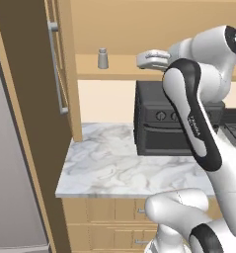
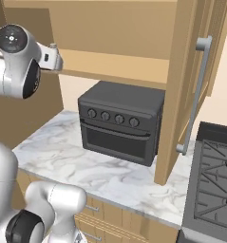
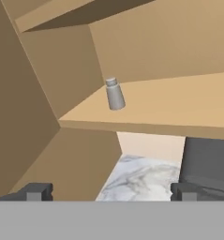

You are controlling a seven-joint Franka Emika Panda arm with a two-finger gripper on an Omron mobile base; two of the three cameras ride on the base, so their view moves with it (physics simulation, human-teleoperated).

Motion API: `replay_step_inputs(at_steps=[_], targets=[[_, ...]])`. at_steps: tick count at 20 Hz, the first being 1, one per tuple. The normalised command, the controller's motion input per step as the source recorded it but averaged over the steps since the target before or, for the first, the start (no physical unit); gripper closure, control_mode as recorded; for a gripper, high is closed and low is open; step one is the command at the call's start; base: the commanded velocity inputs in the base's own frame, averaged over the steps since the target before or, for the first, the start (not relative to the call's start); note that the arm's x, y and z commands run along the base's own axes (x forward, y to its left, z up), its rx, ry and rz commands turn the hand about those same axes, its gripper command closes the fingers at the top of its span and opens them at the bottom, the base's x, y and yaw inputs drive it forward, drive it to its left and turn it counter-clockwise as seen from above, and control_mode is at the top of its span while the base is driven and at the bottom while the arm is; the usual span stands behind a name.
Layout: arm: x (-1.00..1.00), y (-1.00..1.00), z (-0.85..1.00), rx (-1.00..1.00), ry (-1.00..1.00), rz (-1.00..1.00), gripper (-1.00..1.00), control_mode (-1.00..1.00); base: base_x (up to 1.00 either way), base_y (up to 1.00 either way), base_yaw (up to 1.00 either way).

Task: Move the shaker and mustard from the cabinet to the dining counter.

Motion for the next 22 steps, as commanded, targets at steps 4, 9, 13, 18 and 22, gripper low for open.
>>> replay_step_inputs(at_steps=[4,9,13,18,22], targets=[[0.59,0.15,-0.02,0.0,0.0,0.08,-1.0,-1.0,0.0,0.0,0.0],[0.56,0.31,-0.13,0.0,0.0,0.09,-1.0,-1.0,0.0,0.0,0.0],[0.56,0.33,-0.18,0.0,0.0,0.08,-1.0,-1.0,0.0,0.0,0.0],[0.57,0.16,-0.09,0.0,0.0,0.04,-1.0,-1.0,0.0,0.0,0.0],[0.55,0.07,-0.04,0.0,0.0,0.0,-1.0,-1.0,0.0,0.0,0.0]])
